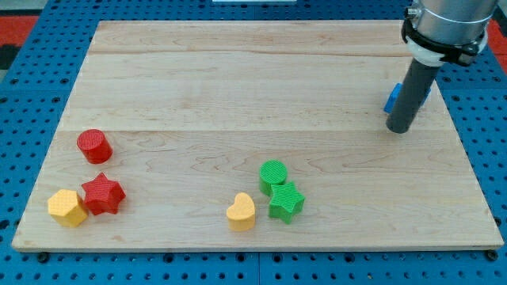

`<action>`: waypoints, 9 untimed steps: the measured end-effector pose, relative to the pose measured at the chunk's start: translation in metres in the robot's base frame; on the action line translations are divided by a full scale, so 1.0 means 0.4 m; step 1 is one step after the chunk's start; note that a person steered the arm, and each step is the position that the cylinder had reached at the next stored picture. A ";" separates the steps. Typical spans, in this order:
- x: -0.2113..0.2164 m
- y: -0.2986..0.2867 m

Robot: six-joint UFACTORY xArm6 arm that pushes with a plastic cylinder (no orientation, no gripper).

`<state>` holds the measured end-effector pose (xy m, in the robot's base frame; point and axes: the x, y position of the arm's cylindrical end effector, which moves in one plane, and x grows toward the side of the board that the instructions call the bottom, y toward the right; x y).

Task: Slide the blue cube into the blue triangle

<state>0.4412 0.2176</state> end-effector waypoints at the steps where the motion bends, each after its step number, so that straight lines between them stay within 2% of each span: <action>1: -0.085 0.182; 2: -0.090 0.211; 4: -0.143 0.128; 9: -0.152 0.119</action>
